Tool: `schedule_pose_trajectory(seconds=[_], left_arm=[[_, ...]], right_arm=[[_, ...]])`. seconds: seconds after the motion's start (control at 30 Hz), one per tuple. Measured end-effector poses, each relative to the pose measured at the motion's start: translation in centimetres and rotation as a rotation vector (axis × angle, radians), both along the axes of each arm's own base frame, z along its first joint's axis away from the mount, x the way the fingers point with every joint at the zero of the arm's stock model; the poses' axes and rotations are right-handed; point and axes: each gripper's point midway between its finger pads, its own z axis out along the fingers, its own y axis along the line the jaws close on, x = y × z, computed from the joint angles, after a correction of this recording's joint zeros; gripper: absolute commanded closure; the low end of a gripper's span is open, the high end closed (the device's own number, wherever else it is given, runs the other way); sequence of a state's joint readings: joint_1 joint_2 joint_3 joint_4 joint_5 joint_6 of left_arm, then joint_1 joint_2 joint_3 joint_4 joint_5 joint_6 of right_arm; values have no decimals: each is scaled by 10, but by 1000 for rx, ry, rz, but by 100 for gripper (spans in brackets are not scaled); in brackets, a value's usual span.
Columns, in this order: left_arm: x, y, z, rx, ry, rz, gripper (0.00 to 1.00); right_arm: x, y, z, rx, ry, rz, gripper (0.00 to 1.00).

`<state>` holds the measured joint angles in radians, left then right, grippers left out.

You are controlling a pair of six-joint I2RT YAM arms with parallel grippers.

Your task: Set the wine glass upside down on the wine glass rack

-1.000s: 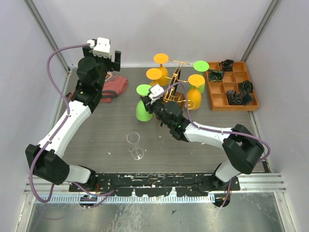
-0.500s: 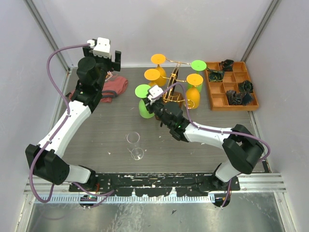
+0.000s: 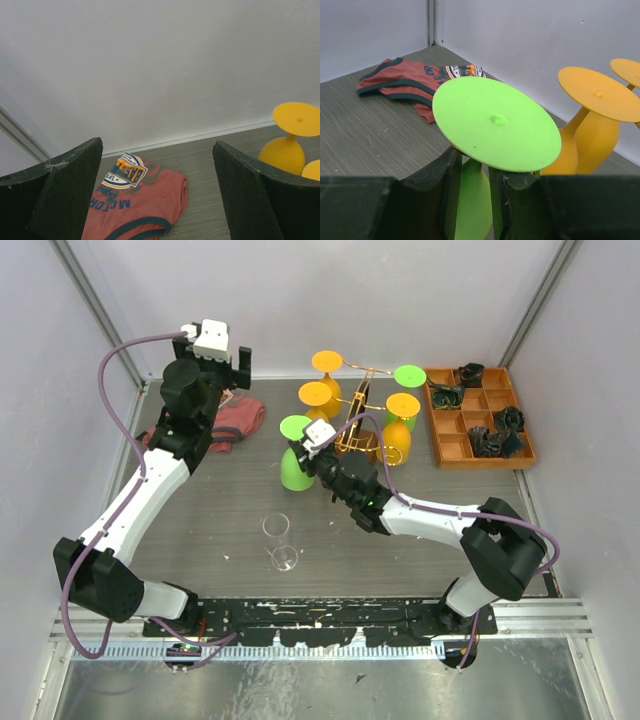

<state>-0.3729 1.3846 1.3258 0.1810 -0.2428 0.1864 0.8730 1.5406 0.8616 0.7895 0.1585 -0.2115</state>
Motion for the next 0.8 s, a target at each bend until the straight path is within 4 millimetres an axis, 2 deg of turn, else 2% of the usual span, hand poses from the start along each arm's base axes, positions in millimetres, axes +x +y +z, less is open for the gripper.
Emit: schedule_pose_trajectory(seconds=[0.17,0.37,0.8], left_arm=[[0,-1,-5,-3,10,-3,2],[0,-1,-12,-3,23,-4,2],[-1,-1,-13,-16,20,-6,2]], right_arm=[[-3,0,-3,-4,4,3,64],[-8,0,-4,-5,6,8,65],[-8,-9,-2,3,9,-34,94]])
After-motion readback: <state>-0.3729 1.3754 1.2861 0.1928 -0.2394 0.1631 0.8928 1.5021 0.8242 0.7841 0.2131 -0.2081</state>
